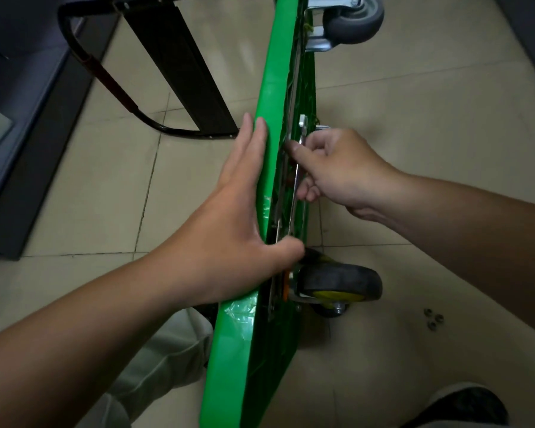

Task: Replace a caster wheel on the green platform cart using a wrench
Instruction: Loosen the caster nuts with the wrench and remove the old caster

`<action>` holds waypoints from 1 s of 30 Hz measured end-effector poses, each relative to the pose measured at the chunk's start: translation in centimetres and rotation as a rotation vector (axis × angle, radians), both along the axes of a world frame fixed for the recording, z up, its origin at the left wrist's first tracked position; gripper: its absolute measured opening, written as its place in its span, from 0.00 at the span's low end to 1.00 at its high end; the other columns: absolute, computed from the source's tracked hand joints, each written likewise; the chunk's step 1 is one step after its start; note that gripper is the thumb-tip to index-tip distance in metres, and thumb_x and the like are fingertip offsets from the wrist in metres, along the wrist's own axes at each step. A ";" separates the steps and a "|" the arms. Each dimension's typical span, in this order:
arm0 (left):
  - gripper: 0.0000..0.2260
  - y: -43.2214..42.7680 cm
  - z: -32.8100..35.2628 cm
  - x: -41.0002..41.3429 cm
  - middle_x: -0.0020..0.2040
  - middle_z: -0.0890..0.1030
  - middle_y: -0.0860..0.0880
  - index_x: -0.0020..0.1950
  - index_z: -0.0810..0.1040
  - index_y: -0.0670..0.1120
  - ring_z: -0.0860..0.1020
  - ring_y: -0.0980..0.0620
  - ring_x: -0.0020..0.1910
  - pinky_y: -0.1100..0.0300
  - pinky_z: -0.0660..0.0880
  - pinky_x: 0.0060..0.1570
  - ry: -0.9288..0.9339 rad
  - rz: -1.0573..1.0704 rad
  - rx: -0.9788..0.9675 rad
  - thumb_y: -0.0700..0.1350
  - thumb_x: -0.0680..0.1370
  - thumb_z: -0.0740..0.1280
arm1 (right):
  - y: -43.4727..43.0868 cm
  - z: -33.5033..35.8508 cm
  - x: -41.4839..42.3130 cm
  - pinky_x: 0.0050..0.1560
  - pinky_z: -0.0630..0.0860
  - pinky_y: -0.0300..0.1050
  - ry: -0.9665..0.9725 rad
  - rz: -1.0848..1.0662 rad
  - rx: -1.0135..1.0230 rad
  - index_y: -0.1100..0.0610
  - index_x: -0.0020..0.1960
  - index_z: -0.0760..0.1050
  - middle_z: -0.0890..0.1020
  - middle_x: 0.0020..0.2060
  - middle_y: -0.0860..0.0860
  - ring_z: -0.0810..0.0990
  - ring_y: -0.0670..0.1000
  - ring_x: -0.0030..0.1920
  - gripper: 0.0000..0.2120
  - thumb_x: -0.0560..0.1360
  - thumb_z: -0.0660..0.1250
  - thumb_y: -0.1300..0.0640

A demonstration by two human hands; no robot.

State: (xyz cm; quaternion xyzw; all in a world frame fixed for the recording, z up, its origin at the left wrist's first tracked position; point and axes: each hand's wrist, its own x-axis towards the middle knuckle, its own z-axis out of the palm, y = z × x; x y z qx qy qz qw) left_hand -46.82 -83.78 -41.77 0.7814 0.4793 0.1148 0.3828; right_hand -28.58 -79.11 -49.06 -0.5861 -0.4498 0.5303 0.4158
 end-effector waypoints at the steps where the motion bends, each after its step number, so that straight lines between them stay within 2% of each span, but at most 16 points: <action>1: 0.57 0.0 -0.1 0.1 0.83 0.36 0.64 0.84 0.36 0.56 0.39 0.74 0.77 0.83 0.48 0.67 0.002 0.010 -0.005 0.49 0.71 0.76 | 0.0 0.1 -0.1 0.28 0.76 0.44 -0.005 -0.003 0.006 0.56 0.39 0.72 0.79 0.24 0.54 0.80 0.53 0.26 0.15 0.83 0.66 0.52; 4: 0.57 0.0 -0.1 0.1 0.81 0.35 0.68 0.84 0.35 0.59 0.39 0.74 0.77 0.82 0.52 0.68 0.014 0.032 -0.031 0.43 0.71 0.76 | -0.3 0.0 0.1 0.28 0.76 0.43 0.015 -0.023 -0.017 0.57 0.40 0.72 0.80 0.27 0.57 0.80 0.52 0.26 0.15 0.83 0.66 0.52; 6: 0.58 0.0 0.0 0.1 0.81 0.36 0.69 0.83 0.35 0.60 0.39 0.74 0.76 0.86 0.57 0.62 0.005 0.047 -0.047 0.40 0.72 0.77 | -0.6 0.0 0.4 0.27 0.76 0.41 0.078 -0.052 -0.065 0.60 0.43 0.74 0.81 0.31 0.59 0.80 0.50 0.25 0.14 0.83 0.65 0.52; 8: 0.58 0.0 0.0 0.0 0.81 0.36 0.69 0.83 0.36 0.61 0.40 0.75 0.76 0.88 0.56 0.57 0.000 0.055 -0.045 0.38 0.73 0.77 | -0.9 0.1 0.7 0.25 0.76 0.38 0.168 -0.096 -0.099 0.63 0.47 0.74 0.82 0.33 0.59 0.79 0.48 0.23 0.13 0.83 0.65 0.54; 11: 0.57 -0.1 -0.1 -0.2 0.82 0.36 0.67 0.83 0.36 0.60 0.40 0.75 0.76 0.89 0.53 0.57 0.026 0.048 -0.018 0.38 0.73 0.76 | -1.3 0.2 1.0 0.25 0.77 0.37 0.230 -0.108 -0.116 0.65 0.49 0.74 0.82 0.34 0.60 0.79 0.48 0.23 0.13 0.83 0.65 0.54; 16: 0.56 -0.2 -0.2 0.1 0.83 0.37 0.66 0.84 0.37 0.59 0.41 0.78 0.74 0.90 0.54 0.54 0.056 0.045 0.041 0.41 0.72 0.76 | -2.3 -0.3 0.5 0.25 0.77 0.38 0.256 -0.094 -0.129 0.65 0.48 0.74 0.81 0.34 0.60 0.79 0.48 0.23 0.12 0.83 0.65 0.56; 18: 0.52 -0.7 0.2 0.1 0.83 0.39 0.66 0.85 0.41 0.59 0.43 0.85 0.69 0.89 0.57 0.52 0.081 0.041 0.084 0.48 0.73 0.75 | -2.2 -0.3 0.5 0.25 0.77 0.38 0.250 -0.105 -0.115 0.64 0.47 0.74 0.82 0.33 0.59 0.79 0.48 0.23 0.12 0.83 0.65 0.56; 19: 0.47 -1.3 0.6 -0.1 0.83 0.40 0.66 0.85 0.44 0.59 0.45 0.86 0.68 0.87 0.59 0.55 0.114 0.014 0.158 0.54 0.75 0.71 | -2.2 -0.2 0.6 0.25 0.77 0.37 0.247 -0.111 -0.106 0.64 0.47 0.74 0.82 0.33 0.58 0.79 0.48 0.23 0.12 0.83 0.65 0.56; 20: 0.41 -1.7 1.0 -0.5 0.84 0.43 0.64 0.85 0.50 0.59 0.47 0.82 0.72 0.82 0.61 0.61 0.175 -0.041 0.287 0.59 0.76 0.67 | -2.1 0.0 0.6 0.25 0.76 0.37 0.242 -0.118 -0.099 0.64 0.46 0.74 0.82 0.32 0.58 0.79 0.48 0.23 0.12 0.83 0.65 0.55; 21: 0.36 -1.9 1.6 -0.9 0.85 0.49 0.61 0.84 0.58 0.57 0.50 0.72 0.78 0.70 0.65 0.70 0.238 -0.116 0.429 0.61 0.77 0.64 | -2.1 0.1 0.5 0.25 0.76 0.37 0.236 -0.123 -0.094 0.64 0.47 0.74 0.82 0.32 0.58 0.79 0.48 0.23 0.12 0.83 0.65 0.55; 22: 0.30 -2.0 2.5 -1.4 0.84 0.58 0.55 0.80 0.68 0.54 0.53 0.60 0.82 0.55 0.64 0.76 0.275 -0.242 0.542 0.62 0.79 0.62 | -2.2 0.1 0.5 0.24 0.76 0.37 0.233 -0.129 -0.091 0.64 0.47 0.74 0.81 0.32 0.58 0.79 0.48 0.22 0.12 0.83 0.65 0.55; 23: 0.24 -1.9 3.3 -1.9 0.80 0.68 0.49 0.73 0.77 0.51 0.58 0.51 0.83 0.44 0.61 0.79 0.299 -0.427 0.611 0.60 0.81 0.61 | -2.3 0.1 0.4 0.24 0.76 0.37 0.232 -0.134 -0.091 0.65 0.48 0.74 0.81 0.32 0.58 0.79 0.47 0.22 0.12 0.83 0.65 0.56; 24: 0.21 -1.7 3.8 -2.5 0.74 0.76 0.47 0.65 0.83 0.49 0.64 0.47 0.81 0.40 0.59 0.79 0.310 -0.634 0.640 0.59 0.82 0.60 | -2.5 0.1 0.3 0.23 0.75 0.37 0.231 -0.136 -0.090 0.65 0.49 0.74 0.81 0.32 0.58 0.78 0.47 0.22 0.12 0.83 0.65 0.56; 26: 0.20 -0.9 4.1 -3.7 0.62 0.83 0.47 0.57 0.86 0.47 0.75 0.45 0.72 0.41 0.59 0.79 0.306 -0.910 0.622 0.57 0.83 0.59 | -2.7 0.0 0.2 0.23 0.75 0.37 0.231 -0.136 -0.092 0.65 0.49 0.74 0.81 0.32 0.59 0.78 0.47 0.22 0.12 0.83 0.65 0.56; 28: 0.19 -0.3 3.7 -3.9 0.56 0.83 0.47 0.55 0.86 0.46 0.79 0.44 0.64 0.43 0.61 0.77 0.297 -0.972 0.592 0.56 0.82 0.60 | -2.7 0.0 0.2 0.23 0.76 0.37 0.243 -0.134 -0.094 0.65 0.47 0.74 0.81 0.32 0.59 0.79 0.48 0.22 0.12 0.83 0.65 0.56; 30: 0.18 -0.2 2.8 -3.6 0.54 0.83 0.46 0.53 0.86 0.46 0.80 0.44 0.60 0.44 0.62 0.77 0.281 -0.960 0.603 0.55 0.82 0.61 | -2.6 -0.1 0.3 0.23 0.75 0.37 0.244 -0.127 -0.089 0.64 0.46 0.73 0.81 0.32 0.59 0.79 0.48 0.22 0.12 0.83 0.65 0.56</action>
